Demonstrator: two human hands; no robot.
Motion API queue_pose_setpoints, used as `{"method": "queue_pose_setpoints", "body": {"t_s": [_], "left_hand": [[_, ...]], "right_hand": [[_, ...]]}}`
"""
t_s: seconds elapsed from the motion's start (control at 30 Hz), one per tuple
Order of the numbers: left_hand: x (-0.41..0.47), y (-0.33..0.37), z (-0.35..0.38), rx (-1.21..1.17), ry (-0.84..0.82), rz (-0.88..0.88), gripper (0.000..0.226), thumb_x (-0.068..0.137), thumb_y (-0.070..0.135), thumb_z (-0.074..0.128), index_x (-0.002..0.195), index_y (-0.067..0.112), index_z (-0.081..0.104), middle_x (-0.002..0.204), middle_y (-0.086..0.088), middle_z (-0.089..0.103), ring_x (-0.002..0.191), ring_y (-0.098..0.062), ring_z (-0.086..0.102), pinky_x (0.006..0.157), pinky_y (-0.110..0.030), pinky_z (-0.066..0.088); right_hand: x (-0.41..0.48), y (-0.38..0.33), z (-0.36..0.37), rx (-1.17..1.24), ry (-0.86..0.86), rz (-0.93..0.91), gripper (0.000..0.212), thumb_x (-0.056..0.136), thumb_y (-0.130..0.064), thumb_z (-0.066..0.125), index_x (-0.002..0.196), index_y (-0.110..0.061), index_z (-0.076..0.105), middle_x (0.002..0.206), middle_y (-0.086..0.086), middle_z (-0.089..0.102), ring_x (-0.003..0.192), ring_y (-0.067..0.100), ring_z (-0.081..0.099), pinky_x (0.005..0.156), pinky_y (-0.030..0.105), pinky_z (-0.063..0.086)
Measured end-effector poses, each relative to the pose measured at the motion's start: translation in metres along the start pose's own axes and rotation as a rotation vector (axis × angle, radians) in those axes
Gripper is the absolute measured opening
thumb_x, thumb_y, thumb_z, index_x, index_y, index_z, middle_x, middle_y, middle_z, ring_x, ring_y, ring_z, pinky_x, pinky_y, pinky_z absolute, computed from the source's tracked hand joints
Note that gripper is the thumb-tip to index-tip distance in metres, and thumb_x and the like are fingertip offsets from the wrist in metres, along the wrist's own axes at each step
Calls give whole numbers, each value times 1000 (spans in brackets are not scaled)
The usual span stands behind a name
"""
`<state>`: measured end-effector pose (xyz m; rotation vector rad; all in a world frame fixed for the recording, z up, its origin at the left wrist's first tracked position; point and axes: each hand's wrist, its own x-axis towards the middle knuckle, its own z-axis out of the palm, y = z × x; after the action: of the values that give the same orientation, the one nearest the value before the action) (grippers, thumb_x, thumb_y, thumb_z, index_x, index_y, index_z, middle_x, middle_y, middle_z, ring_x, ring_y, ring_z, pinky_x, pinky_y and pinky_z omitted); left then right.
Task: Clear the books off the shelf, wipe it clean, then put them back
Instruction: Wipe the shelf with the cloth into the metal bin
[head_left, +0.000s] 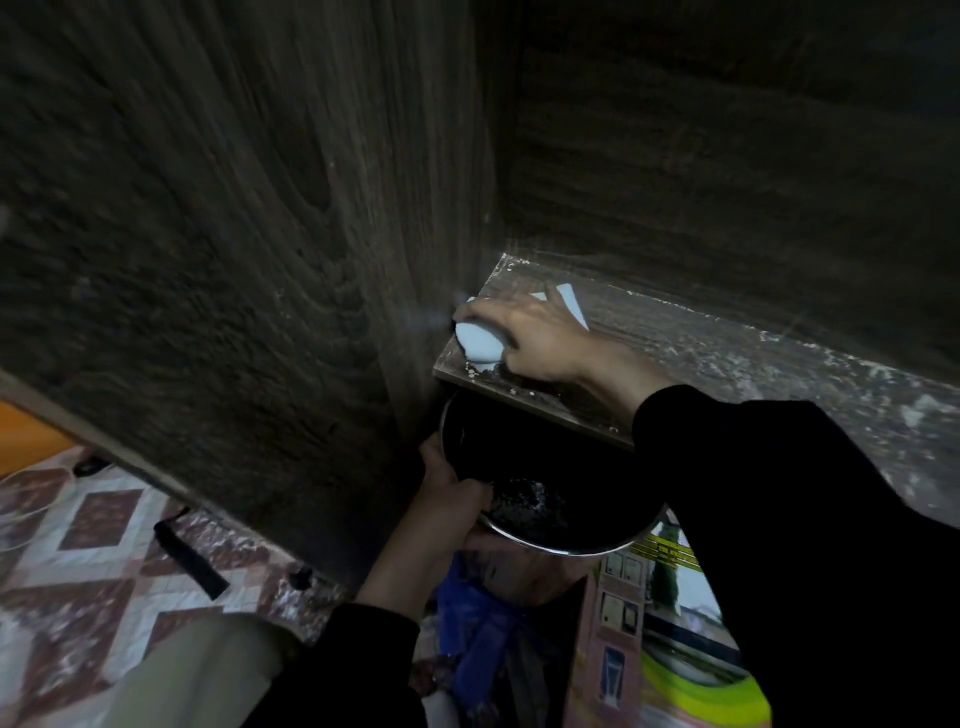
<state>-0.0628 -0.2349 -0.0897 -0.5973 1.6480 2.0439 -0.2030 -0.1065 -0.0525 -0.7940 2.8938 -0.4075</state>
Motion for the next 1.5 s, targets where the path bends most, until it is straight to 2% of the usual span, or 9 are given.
{"method": "queue_pose_setpoints", "body": {"t_s": [0.33, 0.6, 0.8, 0.97, 1.07, 1.17, 1.27, 1.37, 1.5], "left_hand": [[1, -1, 0, 22, -2, 4, 60, 80, -14, 35, 117, 34, 32, 108, -1, 51, 86, -27, 59, 48, -42, 57], [2, -2, 1, 47, 17, 11, 61, 81, -14, 35, 119, 33, 29, 105, 0, 50, 89, -27, 59, 50, -43, 58], [1, -2, 1, 34, 19, 22, 58, 82, -13, 37, 117, 32, 29, 103, 6, 49, 92, -28, 60, 51, -42, 58], [2, -3, -1, 20, 26, 27, 59, 81, -15, 39, 117, 31, 29, 103, 4, 50, 98, -33, 60, 55, -48, 57], [3, -3, -2, 10, 21, 31, 58, 81, -14, 38, 116, 31, 29, 103, 4, 50, 92, -31, 61, 55, -47, 58], [3, -1, -2, 16, 14, 28, 60, 80, -14, 37, 118, 32, 29, 103, 4, 50, 90, -28, 60, 53, -45, 58], [1, -1, 0, 2, 9, 28, 61, 81, -15, 36, 120, 30, 30, 102, 5, 49, 87, -24, 58, 50, -43, 58], [1, 0, 0, -14, 9, 33, 60, 81, -15, 35, 120, 31, 30, 103, 4, 48, 88, -25, 57, 47, -40, 57], [2, 0, -1, 1, 15, 24, 60, 81, -14, 35, 119, 32, 28, 107, 1, 49, 88, -23, 56, 43, -34, 54]], "right_hand": [[-26, -3, -4, 172, -84, -77, 76, 68, 15, 39, 126, -31, 57, 145, -8, 42, 145, 4, 12, 111, 55, -20], [-60, 12, 1, 241, -126, -139, 61, 66, 6, 43, 107, -31, 67, 130, -19, 53, 135, 8, 30, 112, 50, 15], [-101, 18, -4, 98, -170, -174, 58, 72, 7, 56, 114, -32, 65, 130, -27, 44, 124, 9, 31, 93, 33, 20], [-96, 23, -25, 480, -74, 26, 60, 69, 5, 63, 97, -48, 65, 120, 5, 58, 99, 22, 52, 81, 37, 50], [-71, 12, -35, 621, 69, 40, 55, 73, 9, 58, 97, -39, 66, 108, 0, 63, 74, 8, 54, 59, 23, 44], [-36, -12, -30, 423, 90, -43, 49, 72, 4, 56, 107, -28, 70, 95, -17, 61, 80, -6, 55, 67, 13, 39], [-16, -26, -14, 31, -25, -113, 52, 78, -11, 51, 122, -38, 60, 128, -14, 54, 120, 16, 44, 100, 40, 35], [-25, -27, -3, -167, -83, -80, 56, 88, -13, 46, 133, -46, 48, 146, -14, 36, 129, 21, 30, 99, 45, 28], [-56, -16, -2, -167, -51, -80, 53, 88, -13, 47, 131, -42, 51, 145, -10, 38, 121, 22, 33, 94, 44, 32]]}}
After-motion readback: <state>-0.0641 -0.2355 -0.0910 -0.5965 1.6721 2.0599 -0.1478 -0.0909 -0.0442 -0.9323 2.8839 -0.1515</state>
